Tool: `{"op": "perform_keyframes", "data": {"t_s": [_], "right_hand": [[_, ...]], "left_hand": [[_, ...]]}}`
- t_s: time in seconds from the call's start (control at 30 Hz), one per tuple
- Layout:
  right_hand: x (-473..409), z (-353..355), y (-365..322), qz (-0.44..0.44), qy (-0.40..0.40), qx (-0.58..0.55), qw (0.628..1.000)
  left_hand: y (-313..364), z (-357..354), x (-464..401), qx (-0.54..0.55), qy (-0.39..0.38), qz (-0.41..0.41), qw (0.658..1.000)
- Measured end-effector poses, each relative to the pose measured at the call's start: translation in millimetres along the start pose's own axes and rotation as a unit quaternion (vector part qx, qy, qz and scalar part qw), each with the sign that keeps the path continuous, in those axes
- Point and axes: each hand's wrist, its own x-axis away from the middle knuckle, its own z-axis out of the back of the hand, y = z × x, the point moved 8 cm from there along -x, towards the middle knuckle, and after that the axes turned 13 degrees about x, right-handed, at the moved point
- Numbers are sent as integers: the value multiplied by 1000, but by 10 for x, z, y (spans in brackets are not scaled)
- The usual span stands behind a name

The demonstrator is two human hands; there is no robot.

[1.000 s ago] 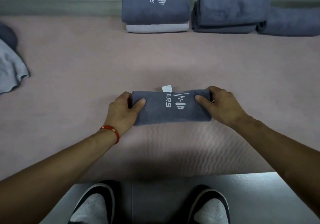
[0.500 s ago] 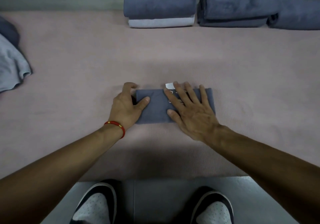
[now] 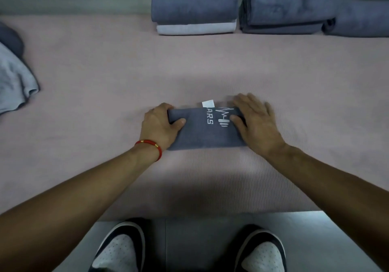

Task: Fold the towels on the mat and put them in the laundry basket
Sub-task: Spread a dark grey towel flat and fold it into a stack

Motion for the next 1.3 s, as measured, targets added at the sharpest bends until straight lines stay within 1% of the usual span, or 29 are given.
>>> {"op": "perform_keyframes", "data": {"t_s": [0.03,0.1,0.17,0.23,0.3,0.4,0.47,0.53,0.63,0.67,0.73,0.8,0.87,0.9,0.97,1.03,1.1,1.17,1.23,1.3], "right_hand": [[81,15,93,-45,5,16,999],[245,22,232,-130,1,11,991],[300,45,303,-188,-10,6,982],[265,90,304,-215,-18,-13,976],[217,120,302,-247,-24,-44,968],[167,86,336,-293,-41,-143,944],[136,25,366,-305,-60,-210,927],[114,-22,400,-303,-82,-246,917],[134,-21,420,-287,-114,-279,909],[155,-12,419,-285,-126,-304,900],[217,5,446,-285,-150,-373,870],[249,70,520,-276,-171,-428,843],[250,197,620,-253,-201,-456,829],[234,298,683,-238,-213,-462,827],[159,579,806,-210,-222,-466,831],[1,930,921,-183,-220,-464,838],[-148,1345,1068,-172,-196,-459,849],[-271,1782,1270,-179,-155,-465,853],[-337,2210,1487,-196,-103,-490,843],[-345,2579,1703,-207,-63,-534,817]], "left_hand": [[-10,23,-13,23,8,22,999],[-82,47,-38,79,14,81,993],[-149,49,-56,117,11,117,986],[-163,44,-48,130,10,124,984],[-138,48,-7,137,17,114,984],[-71,84,54,138,23,88,986],[-36,96,71,135,15,77,988],[-22,92,59,139,-1,74,987],[-65,75,42,166,-32,104,980],[-81,76,40,183,-42,122,975],[-86,68,56,226,-69,160,958],[32,60,81,262,-111,186,941],[244,37,60,267,-165,193,930],[394,24,24,267,-193,194,924],[789,24,-75,264,-235,196,915],[1237,68,-231,259,-254,186,913],[1702,87,-369,259,-267,164,914],[2167,76,-458,266,-263,146,916],[2603,9,-455,287,-259,134,912],[3006,-100,-384,321,-248,128,905]]}}
